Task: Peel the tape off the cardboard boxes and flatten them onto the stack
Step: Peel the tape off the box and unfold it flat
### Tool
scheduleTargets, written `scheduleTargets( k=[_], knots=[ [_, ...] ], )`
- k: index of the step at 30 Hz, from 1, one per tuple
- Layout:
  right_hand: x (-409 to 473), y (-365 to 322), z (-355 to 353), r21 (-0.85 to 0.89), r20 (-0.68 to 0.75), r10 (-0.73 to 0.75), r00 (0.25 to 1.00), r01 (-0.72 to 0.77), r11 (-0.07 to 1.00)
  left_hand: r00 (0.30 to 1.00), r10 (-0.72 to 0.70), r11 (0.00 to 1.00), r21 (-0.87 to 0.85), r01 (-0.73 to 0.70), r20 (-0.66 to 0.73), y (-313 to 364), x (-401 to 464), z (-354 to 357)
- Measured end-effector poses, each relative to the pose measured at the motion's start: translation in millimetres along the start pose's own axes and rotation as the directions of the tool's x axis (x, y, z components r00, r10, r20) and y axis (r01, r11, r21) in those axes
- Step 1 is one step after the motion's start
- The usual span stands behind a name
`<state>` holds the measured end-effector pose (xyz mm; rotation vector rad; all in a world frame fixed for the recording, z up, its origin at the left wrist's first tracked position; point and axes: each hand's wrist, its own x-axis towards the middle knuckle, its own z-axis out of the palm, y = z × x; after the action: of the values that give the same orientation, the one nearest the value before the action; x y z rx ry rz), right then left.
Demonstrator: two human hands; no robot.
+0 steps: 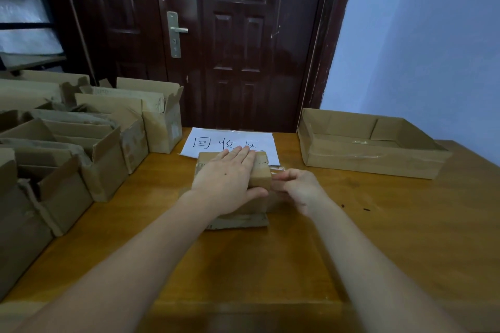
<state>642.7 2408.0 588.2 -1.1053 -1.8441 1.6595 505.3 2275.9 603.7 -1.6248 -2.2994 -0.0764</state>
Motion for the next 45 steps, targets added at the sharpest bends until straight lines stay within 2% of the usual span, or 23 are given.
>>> scheduleTargets(
  k=[3,6,8,9,12,16,22,26,31,38,43,45],
  knots=[
    [6,12,8,-0.413,-0.124,-0.211,0.970,0.143,0.900,1.000,0.015,1.000,-0.010,-0.015,-0.005,-2,-1,0],
    [7,16,13,-0.664,-0.085,-0.422,0.903,0.265,0.700,1.000,0.011,1.000,-0.006,-0.011,-0.009,-2,-2,0],
    [8,14,9,-0.776,-0.074,-0.494,0.866,0.262,0.574,1.000,0.018,1.000,-0.009,-0.018,-0.004,-2,-1,0],
    [9,13,5,-0.797,-0.074,-0.517,0.853,0.260,0.545,1.000,0.019,1.000,-0.007,-0.019,-0.009,-2,-1,0],
    [16,2,-13,-0.791,-0.072,-0.557,0.827,0.293,0.537,1.000,0.011,1.000,-0.005,-0.012,-0.029,-2,-1,4],
    [26,-25,-43,-0.714,-0.115,-0.590,0.799,0.347,0.608,0.999,0.006,1.000,-0.004,-0.006,-0.041,-4,1,11],
    [48,-64,-82,-0.608,-0.343,-0.602,0.721,0.318,0.727,0.998,0.013,1.000,-0.014,-0.014,-0.059,-4,1,13],
    [71,-74,-97,-0.560,-0.429,-0.531,0.731,0.246,0.791,0.996,0.021,1.000,-0.020,-0.023,-0.083,-4,-1,12],
    [100,-74,-104,-0.650,-0.360,-0.462,0.811,0.137,0.747,0.994,0.028,0.999,-0.035,-0.032,-0.103,-2,-2,13],
    [126,-67,-102,-0.715,-0.270,-0.467,0.842,0.150,0.683,0.993,0.022,0.998,-0.049,-0.028,-0.112,-2,-3,14],
    [132,-62,-99,-0.862,-0.192,-0.401,0.895,0.041,0.506,0.993,0.022,0.998,-0.058,-0.028,-0.112,-1,-4,14],
    [132,-62,-101,-0.879,-0.171,-0.406,0.898,0.048,0.475,0.994,0.018,0.998,-0.059,-0.025,-0.111,-2,-4,14]
  ],
)
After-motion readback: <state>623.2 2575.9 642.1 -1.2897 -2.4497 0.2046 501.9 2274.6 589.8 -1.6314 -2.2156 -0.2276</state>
